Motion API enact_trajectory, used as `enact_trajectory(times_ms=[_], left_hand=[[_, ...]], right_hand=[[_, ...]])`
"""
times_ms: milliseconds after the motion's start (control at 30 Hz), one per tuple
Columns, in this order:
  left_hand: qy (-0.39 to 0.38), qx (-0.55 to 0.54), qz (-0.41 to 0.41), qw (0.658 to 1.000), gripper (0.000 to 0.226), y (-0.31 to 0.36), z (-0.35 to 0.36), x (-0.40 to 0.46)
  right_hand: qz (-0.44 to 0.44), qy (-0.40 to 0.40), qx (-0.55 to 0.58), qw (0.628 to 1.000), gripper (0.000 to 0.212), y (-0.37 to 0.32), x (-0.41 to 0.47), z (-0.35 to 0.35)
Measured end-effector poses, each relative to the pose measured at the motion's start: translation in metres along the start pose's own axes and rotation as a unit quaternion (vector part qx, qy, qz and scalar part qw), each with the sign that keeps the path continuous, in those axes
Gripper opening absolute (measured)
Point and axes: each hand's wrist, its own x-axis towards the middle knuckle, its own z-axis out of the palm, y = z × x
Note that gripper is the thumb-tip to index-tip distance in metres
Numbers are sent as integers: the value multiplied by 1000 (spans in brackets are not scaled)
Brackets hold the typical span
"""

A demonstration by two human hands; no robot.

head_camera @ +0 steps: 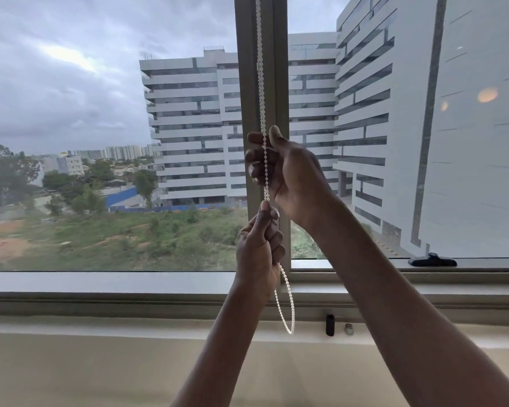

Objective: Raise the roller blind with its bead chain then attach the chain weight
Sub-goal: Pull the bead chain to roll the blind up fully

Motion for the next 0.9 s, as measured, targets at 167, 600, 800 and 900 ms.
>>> enact_trajectory(times_ms=[167, 600, 800, 900], left_hand=[[-4, 34, 15, 999, 52, 3, -2, -3], [-56, 227, 41, 972, 38, 17, -19, 13], [-21, 165, 29, 986, 49, 44, 0, 28], [-54, 100, 17, 993, 54, 70, 22, 35]], right_hand=[[-2, 39, 52, 998, 34, 9, -5, 4], [-132, 30, 33, 990, 40, 15, -11, -1], [-130, 49, 19, 990, 38, 47, -31, -13], [-114, 51, 5, 992, 38, 68, -43, -20]])
